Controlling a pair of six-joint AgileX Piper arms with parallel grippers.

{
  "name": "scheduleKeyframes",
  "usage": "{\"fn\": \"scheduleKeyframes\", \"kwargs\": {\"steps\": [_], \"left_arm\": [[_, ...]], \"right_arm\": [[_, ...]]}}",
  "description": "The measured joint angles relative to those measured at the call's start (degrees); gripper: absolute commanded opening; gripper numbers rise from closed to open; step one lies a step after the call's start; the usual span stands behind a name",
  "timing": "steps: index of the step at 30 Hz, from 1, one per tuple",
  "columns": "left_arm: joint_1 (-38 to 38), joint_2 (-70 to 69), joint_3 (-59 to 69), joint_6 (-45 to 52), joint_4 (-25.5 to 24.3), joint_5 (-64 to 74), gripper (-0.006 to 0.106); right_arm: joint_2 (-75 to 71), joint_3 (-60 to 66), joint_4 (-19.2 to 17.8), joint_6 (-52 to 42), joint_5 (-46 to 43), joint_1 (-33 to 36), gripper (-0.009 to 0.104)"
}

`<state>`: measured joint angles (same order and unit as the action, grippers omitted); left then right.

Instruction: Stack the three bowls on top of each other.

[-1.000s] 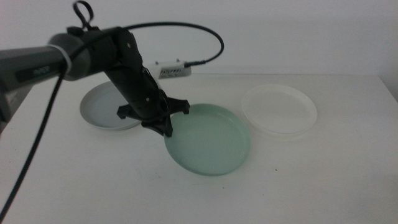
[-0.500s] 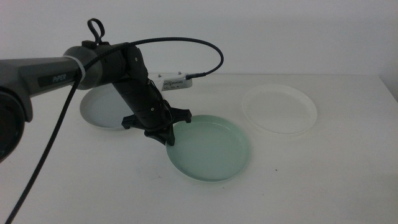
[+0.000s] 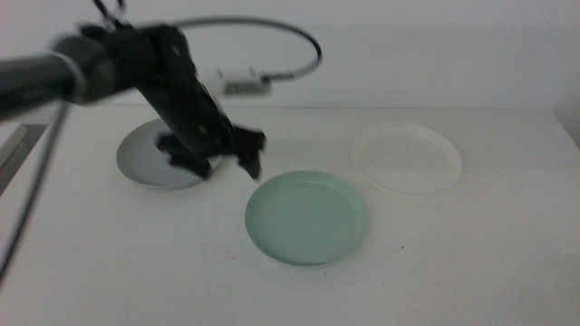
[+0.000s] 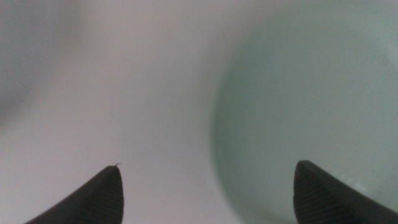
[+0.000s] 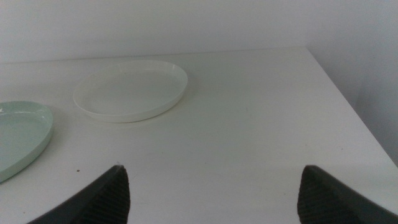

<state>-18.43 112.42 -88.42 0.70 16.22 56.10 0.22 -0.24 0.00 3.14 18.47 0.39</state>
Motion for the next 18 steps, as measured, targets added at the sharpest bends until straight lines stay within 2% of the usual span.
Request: {"fn": "scheduleKeyframes", "kwargs": {"steps": [7, 9, 12, 18], "left_arm": [[2.5, -12.5, -0.6, -10.1, -20.3, 1.5, 0.094], [4.3, -12.8, -2.3, -11.2, -23.6, 2.5, 0.094], [9.2, -10.9, -6.9, -10.8, -24.1, 4.5, 0.094], [17.6, -1.0, -18.0, -6.2, -18.8, 6.7, 0.094]], "right_arm": [[0.0, 0.0, 0.0, 0.0, 0.0, 0.0, 0.093], [0.0, 0.0, 0.0, 0.0, 0.0, 0.0, 0.093], [0.0, 0.0, 0.0, 0.0, 0.0, 0.0, 0.093], [0.0, 0.0, 0.0, 0.0, 0.0, 0.0, 0.093]]}}
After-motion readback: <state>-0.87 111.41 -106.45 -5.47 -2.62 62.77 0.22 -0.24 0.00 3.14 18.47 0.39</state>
